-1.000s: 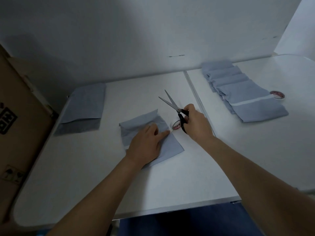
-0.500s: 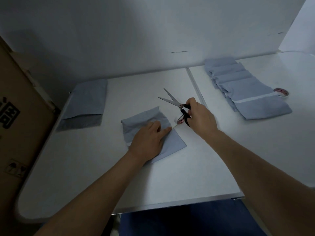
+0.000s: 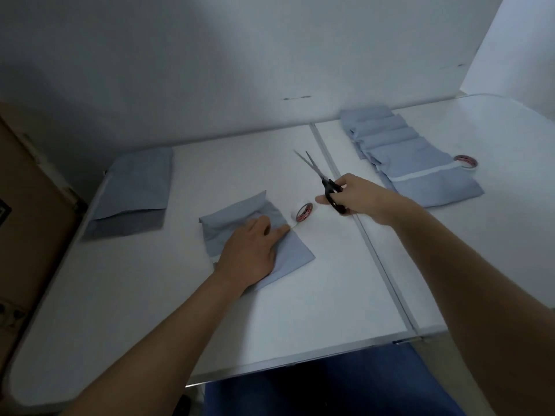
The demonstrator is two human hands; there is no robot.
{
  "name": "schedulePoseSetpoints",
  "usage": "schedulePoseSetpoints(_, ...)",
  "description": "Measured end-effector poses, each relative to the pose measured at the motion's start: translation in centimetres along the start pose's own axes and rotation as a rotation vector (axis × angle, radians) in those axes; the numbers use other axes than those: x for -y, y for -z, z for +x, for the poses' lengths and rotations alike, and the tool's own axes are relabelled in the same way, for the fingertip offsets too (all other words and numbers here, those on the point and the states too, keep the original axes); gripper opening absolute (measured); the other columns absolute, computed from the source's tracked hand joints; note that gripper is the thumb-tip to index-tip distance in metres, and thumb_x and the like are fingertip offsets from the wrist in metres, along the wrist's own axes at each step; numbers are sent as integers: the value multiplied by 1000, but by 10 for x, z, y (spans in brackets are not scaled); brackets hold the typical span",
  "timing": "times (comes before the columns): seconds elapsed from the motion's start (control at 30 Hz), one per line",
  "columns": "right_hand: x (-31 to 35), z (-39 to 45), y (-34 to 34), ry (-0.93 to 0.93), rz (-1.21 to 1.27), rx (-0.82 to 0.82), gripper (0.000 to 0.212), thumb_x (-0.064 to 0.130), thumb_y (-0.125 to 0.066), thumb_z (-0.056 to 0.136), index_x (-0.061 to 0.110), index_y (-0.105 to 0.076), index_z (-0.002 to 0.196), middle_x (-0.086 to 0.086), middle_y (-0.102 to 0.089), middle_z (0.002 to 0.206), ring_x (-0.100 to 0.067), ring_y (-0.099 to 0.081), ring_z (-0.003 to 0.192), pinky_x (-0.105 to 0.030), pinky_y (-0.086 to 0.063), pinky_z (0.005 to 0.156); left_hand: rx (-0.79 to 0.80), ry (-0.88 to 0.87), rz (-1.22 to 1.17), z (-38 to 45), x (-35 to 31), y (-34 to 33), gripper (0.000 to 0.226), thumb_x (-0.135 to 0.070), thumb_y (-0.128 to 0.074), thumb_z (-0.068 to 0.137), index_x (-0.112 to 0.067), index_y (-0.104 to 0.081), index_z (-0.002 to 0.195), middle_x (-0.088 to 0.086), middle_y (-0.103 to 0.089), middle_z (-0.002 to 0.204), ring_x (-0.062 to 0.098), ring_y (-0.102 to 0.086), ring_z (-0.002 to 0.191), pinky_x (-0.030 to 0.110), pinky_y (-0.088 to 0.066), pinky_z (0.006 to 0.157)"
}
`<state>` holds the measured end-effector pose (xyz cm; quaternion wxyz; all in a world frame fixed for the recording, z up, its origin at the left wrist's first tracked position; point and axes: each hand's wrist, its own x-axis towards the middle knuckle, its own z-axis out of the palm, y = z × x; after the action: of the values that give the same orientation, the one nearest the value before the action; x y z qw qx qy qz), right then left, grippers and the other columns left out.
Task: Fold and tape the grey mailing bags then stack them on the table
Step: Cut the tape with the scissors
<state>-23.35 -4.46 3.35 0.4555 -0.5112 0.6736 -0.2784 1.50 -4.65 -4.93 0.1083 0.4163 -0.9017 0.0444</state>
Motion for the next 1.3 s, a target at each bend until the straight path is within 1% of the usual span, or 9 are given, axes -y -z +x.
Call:
schedulePoseSetpoints(0.07, 4, -14, 6, -5, 167, 67, 31, 38, -66, 88, 10, -63, 102, -5, -65, 92, -13, -60, 73, -23, -49, 67, 0, 3, 18, 0, -1, 1, 47, -27, -38, 85, -23, -61, 127, 3, -49, 87, 19, -48, 74, 29, -40, 54)
schedulePoseSetpoints(0.17, 5, -34, 10, -19, 111, 234, 46, 48, -61, 88, 9, -64, 111, -2, -61, 73, -13, -63, 68, -27, -46, 67, 7, 13, 19, 0, 0, -1, 44, -24, -48, 86, -24, -59, 129, 4, -50, 91, 20, -49, 78, 28, -39, 58)
schedulePoseSetpoints(0.23, 4, -44, 10, -46, 72, 365, 48, 48, -60, 89, 6, -64, 112, 0, -56, 64, -13, -58, 62, -24, -40, 58, 15, 28, 3, -1, 0, 0, 49, -28, -37, 85, -24, -60, 128, 4, -49, 90, 20, -48, 78, 28, -39, 58)
schedulePoseSetpoints(0.33, -1, -56, 8, -121, -44, 437, 49, 48, -61, 87, 4, -67, 107, -1, -56, 68, -13, -55, 58, -18, -40, 49, 33, 31, -8, -1, -1, 1, 55, -31, -30, 83, -23, -60, 129, 5, -49, 90, 22, -48, 78, 29, -41, 57)
schedulePoseSetpoints(0.53, -14, -65, -3, -226, -224, 374, 51, 53, -66, 82, 7, -71, 101, -2, -61, 71, -12, -57, 57, -20, -40, 57, 25, 29, -12, -1, -1, 2, 50, -27, -38, 85, -24, -58, 131, 5, -48, 90, 23, -48, 78, 32, -45, 61)
schedulePoseSetpoints(0.7, -24, -64, -15, -216, -166, 314, 49, 49, -68, 83, 5, -71, 104, -6, -60, 73, -14, -54, 57, -19, -38, 48, 15, 38, -5, -3, -2, 2, 55, -31, -29, 84, -25, -57, 131, 3, -47, 89, 21, -46, 78, 33, -45, 62)
schedulePoseSetpoints(0.8, -27, -61, -24, -217, -114, 287, 47, 45, -70, 82, 5, -70, 106, -5, -59, 69, -12, -53, 52, -20, -34, 49, 20, 39, -13, -4, -1, 1, 55, -30, -29, 85, -26, -55, 133, 3, -45, 90, 21, -45, 80, 36, -45, 65)
schedulePoseSetpoints(1.1, -35, -56, -36, -209, -18, 249, 28, 38, -76, 80, 11, -74, 87, -3, -57, 63, -11, -49, 47, -22, -41, 54, -4, 39, -27, -6, -2, -1, 52, -27, -33, 86, -23, -56, 133, 4, -45, 89, 22, -44, 79, 38, -45, 63)
schedulePoseSetpoints(1.3, -44, -58, -40, -186, 19, 216, 37, 34, -78, 78, 0, -73, 94, -3, -56, 60, -13, -47, 48, -22, -42, 56, -13, 54, -46, -6, -3, -1, 54, -25, -33, 85, -24, -56, 133, 4, -45, 88, 22, -44, 78, 36, -44, 61)
